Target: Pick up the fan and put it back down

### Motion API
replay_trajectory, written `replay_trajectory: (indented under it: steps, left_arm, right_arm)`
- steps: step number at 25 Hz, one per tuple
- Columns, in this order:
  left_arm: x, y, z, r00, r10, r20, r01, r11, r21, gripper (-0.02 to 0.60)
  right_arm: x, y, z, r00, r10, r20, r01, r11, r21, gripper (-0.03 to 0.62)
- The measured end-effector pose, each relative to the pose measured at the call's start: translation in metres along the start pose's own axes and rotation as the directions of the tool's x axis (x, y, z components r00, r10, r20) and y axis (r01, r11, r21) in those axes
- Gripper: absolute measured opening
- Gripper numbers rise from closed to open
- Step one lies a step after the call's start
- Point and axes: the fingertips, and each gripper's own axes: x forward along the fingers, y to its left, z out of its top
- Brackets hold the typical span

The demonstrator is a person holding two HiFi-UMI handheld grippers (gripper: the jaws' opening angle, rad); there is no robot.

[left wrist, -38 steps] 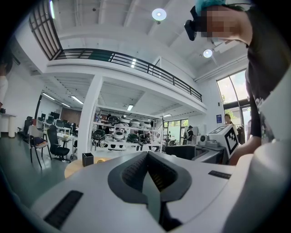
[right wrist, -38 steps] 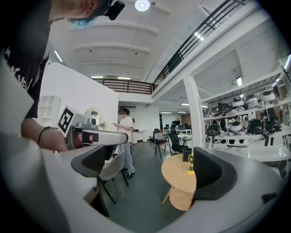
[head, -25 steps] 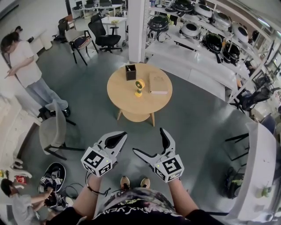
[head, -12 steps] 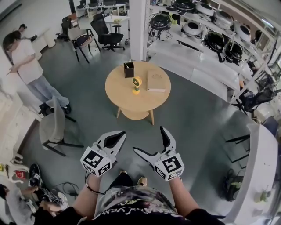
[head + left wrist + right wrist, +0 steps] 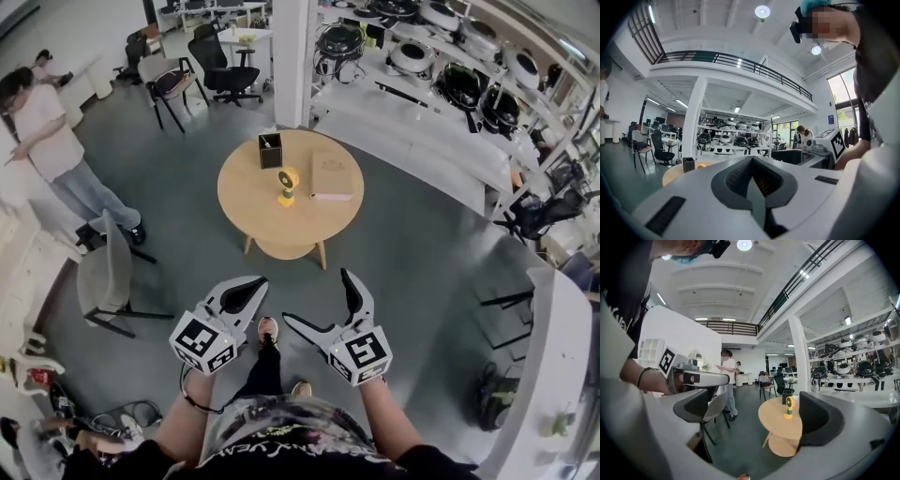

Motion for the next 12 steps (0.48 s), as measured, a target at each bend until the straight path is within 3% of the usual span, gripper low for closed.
replay_trajectory:
  steps: [12]
  left_arm:
    - [0.064,0.102,-0.013,1.000,-0.026,-0.001,0.026,0.999,-0.039,0.017]
  right_arm:
    - [0.098,-0.069,-0.006,0.999,-0.036,-0.034,0.036,0.999,0.004,0.586]
